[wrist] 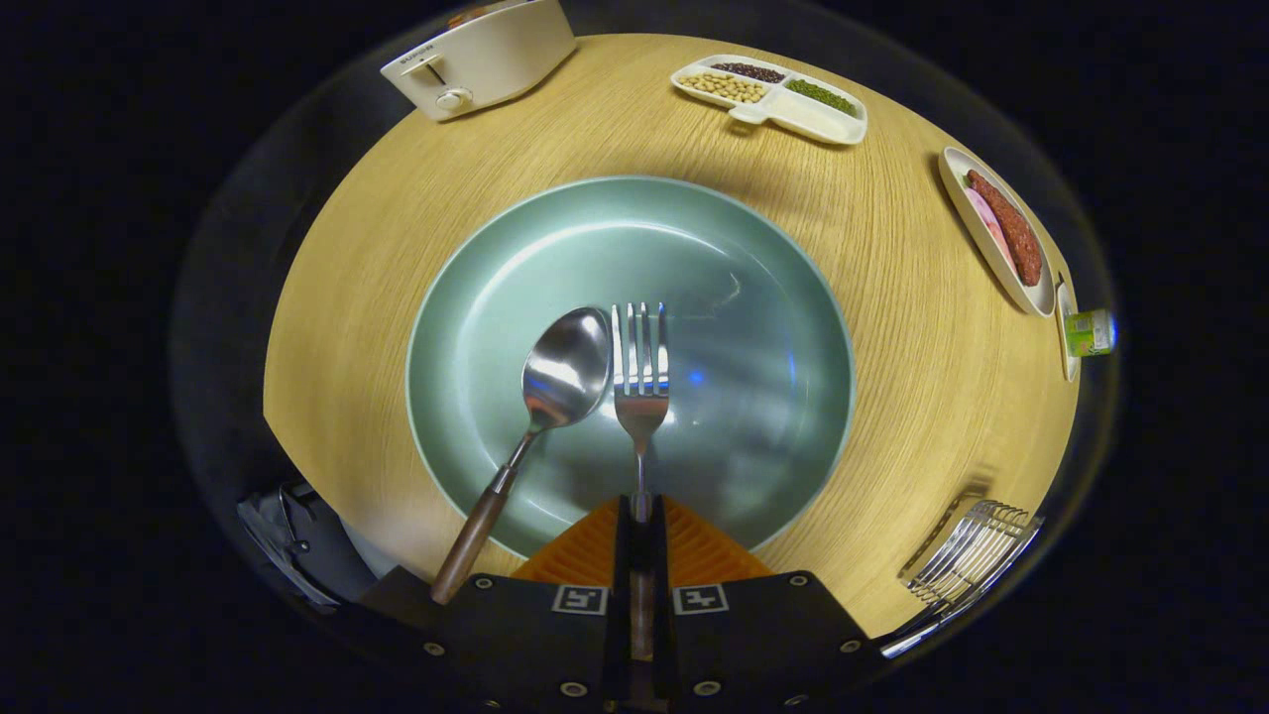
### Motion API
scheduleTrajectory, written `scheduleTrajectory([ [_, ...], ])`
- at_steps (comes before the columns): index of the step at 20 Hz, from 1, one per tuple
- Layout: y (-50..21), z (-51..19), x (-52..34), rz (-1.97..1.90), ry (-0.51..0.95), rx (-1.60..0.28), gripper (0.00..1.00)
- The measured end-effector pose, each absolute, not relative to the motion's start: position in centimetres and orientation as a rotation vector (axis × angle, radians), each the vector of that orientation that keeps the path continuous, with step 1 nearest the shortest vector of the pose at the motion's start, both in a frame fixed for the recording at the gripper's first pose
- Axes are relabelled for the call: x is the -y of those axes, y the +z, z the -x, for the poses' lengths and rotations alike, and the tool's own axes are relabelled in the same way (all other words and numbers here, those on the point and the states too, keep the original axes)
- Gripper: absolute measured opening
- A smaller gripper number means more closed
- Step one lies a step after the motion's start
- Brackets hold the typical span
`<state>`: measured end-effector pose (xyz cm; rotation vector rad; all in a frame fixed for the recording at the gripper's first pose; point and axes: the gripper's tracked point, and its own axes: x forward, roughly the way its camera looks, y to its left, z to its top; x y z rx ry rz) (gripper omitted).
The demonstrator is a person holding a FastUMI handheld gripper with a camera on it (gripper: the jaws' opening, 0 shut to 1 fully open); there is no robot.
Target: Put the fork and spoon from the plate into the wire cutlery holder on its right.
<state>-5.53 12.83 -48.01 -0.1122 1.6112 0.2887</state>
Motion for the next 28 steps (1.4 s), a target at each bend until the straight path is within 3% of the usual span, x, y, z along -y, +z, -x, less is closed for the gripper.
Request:
scheduleTrajectory([
  [14, -42.2, 4.2, -9.8, -0.064, 0.195, -1.448, 0.06],
  [28, -31.9, 7.7, 7.1, -0.201, -0.131, -1.201, 0.06],
])
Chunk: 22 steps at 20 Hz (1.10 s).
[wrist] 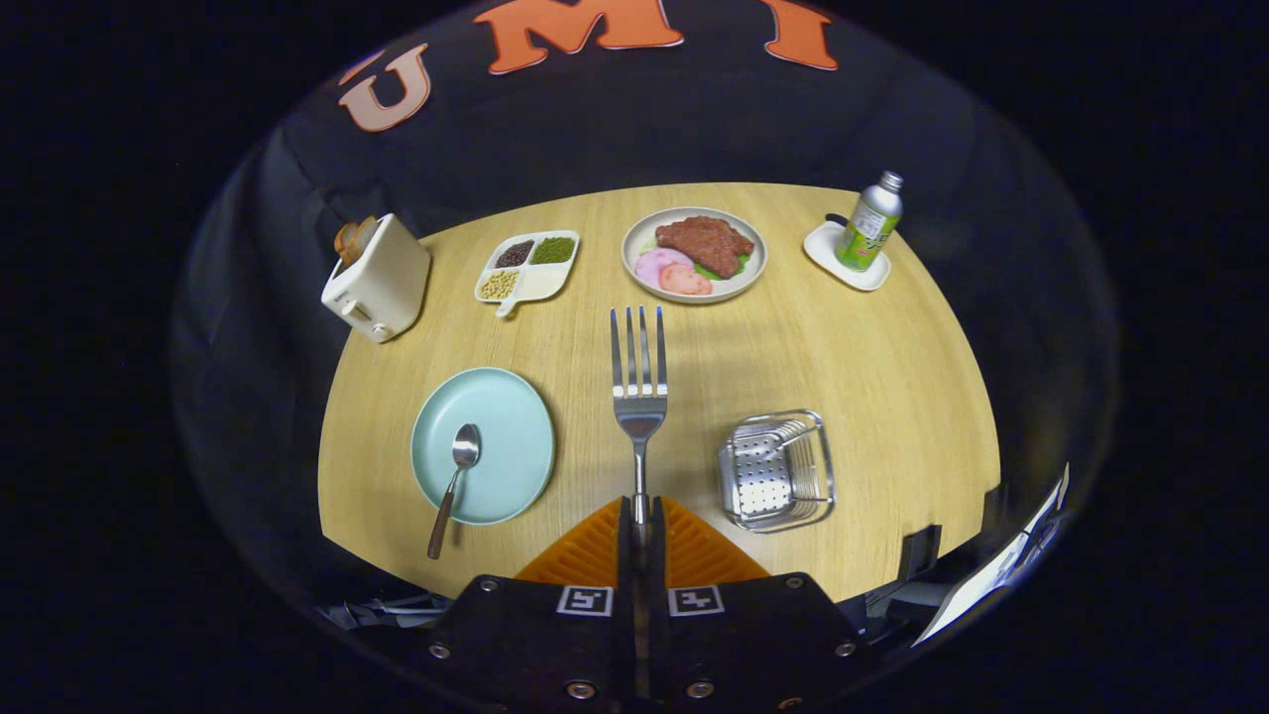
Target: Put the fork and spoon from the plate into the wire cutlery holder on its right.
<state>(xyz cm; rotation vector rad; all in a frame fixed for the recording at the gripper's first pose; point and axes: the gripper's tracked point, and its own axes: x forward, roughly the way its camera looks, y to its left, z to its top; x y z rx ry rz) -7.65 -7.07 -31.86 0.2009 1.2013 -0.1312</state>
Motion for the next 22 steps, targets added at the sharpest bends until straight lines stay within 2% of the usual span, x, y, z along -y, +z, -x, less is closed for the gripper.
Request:
scheduleTrajectory([
  [4, -31.4, 9.9, 11.5, -0.193, -0.203, -1.2, 0.06],
  [8, -32.4, 12.3, 13.7, -0.171, -0.207, -1.253, 0.06],
  [14, -35.8, 14.5, 14.9, -0.146, -0.169, -1.36, 0.06],
  [22, -38.0, 14.7, 14.3, -0.039, -0.03, -1.445, 0.06],
])
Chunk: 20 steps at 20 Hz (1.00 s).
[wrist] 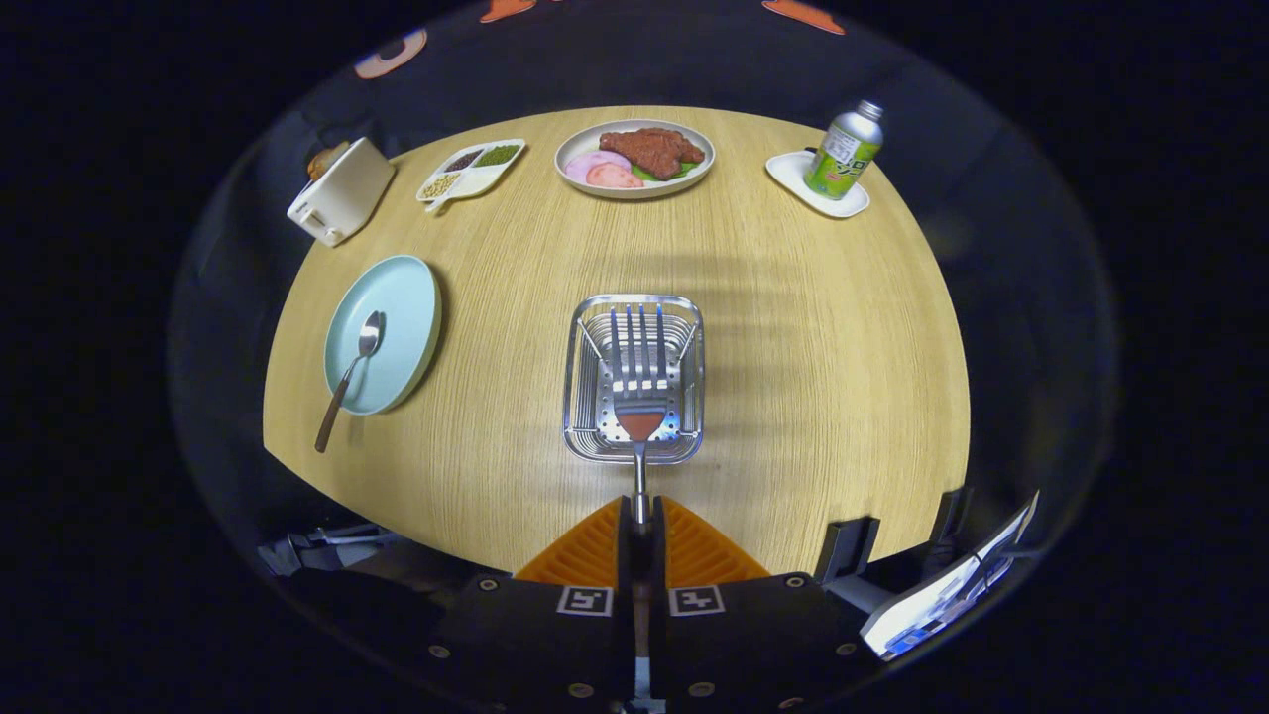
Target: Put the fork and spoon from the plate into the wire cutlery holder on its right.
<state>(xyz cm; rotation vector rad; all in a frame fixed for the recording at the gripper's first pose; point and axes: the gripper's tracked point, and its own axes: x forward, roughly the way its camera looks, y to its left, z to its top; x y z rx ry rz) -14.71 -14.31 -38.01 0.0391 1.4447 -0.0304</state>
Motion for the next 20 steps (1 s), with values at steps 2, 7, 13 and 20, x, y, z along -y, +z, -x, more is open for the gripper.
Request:
scheduleTrajectory([
  [2, -38.4, 14.6, 14.1, -0.027, -0.022, -1.462, 0.07],
  [7, -38.3, 14.0, 13.9, -0.054, -0.032, -1.468, 0.1],
  [13, -35.9, 10.2, 14.1, -0.163, -0.106, -1.283, 0.13],
  [20, -27.8, 2.8, 13.0, -0.222, -0.115, -0.832, 0.52],
])
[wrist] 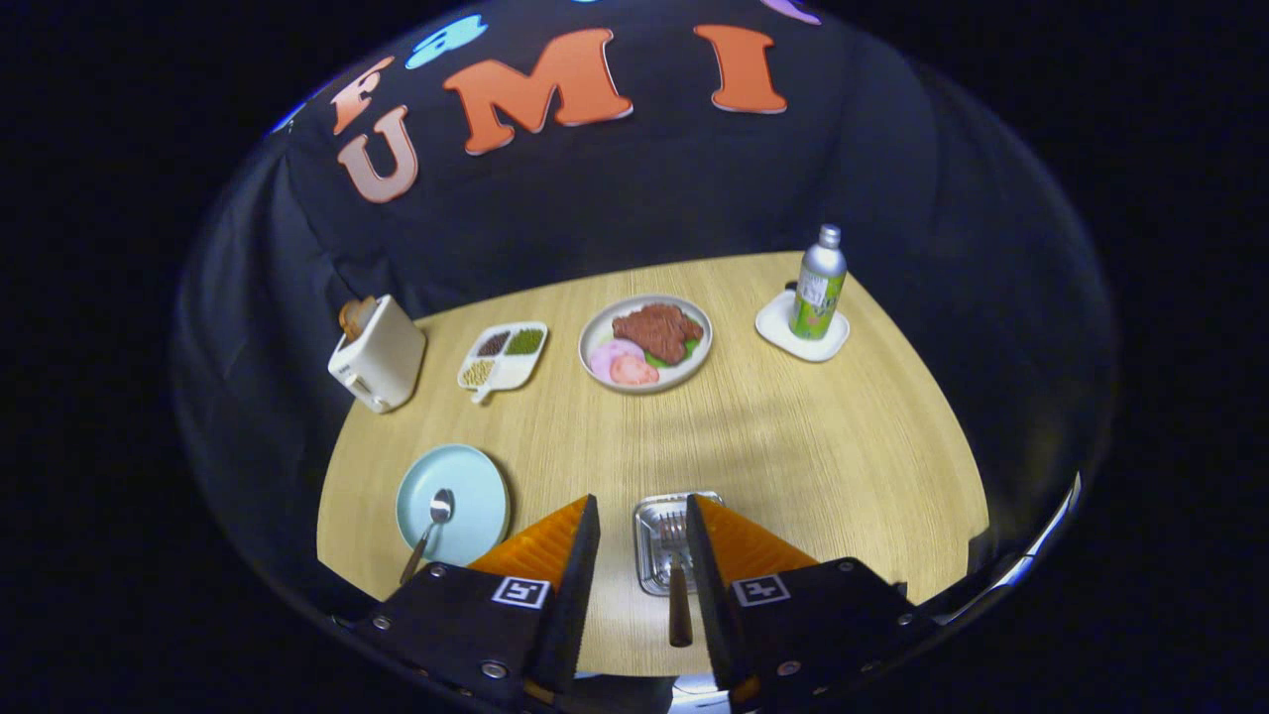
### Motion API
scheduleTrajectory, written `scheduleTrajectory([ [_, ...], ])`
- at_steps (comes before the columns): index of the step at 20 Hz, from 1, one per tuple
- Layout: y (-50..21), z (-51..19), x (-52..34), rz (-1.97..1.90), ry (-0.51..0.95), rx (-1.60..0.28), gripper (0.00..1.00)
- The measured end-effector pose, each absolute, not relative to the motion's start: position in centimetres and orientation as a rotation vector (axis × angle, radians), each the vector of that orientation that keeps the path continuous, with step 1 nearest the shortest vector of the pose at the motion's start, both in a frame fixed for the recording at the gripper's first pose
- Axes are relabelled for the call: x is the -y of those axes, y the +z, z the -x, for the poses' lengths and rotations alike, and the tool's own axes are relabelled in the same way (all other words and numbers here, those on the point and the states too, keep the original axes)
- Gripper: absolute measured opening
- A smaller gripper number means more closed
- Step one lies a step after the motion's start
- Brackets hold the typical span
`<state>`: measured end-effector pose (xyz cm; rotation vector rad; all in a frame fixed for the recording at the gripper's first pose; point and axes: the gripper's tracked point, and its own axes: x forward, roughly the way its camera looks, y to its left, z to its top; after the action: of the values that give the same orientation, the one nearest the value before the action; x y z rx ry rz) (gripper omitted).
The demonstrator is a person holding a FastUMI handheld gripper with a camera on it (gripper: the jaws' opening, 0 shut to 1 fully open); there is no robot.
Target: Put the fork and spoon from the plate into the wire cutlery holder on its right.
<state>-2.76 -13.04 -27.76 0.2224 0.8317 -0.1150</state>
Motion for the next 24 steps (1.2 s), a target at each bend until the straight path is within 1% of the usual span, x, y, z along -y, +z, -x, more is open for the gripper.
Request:
scheduleTrajectory([
  [1, -26.4, 1.7, 12.8, -0.213, -0.114, -0.765, 0.57],
  [2, -25.2, 0.9, 12.5, -0.204, -0.107, -0.703, 0.65],
  [3, -23.9, 0.0, 11.9, -0.197, -0.101, -0.643, 0.68],
  [4, -22.7, -0.5, 11.1, -0.191, -0.091, -0.587, 0.73],
  [6, -20.6, -1.6, 9.2, -0.18, -0.07, -0.489, 0.79],
  [12, -16.7, -3.0, 2.1, -0.14, 0.031, -0.272, 0.81],
  [13, -16.3, -3.4, 1.0, -0.132, 0.045, -0.237, 0.81],
  [14, -16.0, -3.6, -0.1, -0.127, 0.06, -0.211, 0.86],
  [16, -16.2, -4.3, -2.2, -0.13, 0.074, -0.197, 0.89],
  [19, -17.3, -5.1, -5.2, -0.15, 0.086, -0.219, 0.91],
  [20, -18.1, -5.3, -6.2, -0.155, 0.094, -0.243, 0.93],
  [22, -20.2, -5.5, -8.2, -0.157, 0.113, -0.316, 0.95],
  [24, -23.4, -5.2, -10.1, -0.154, 0.136, -0.452, 0.95],
])
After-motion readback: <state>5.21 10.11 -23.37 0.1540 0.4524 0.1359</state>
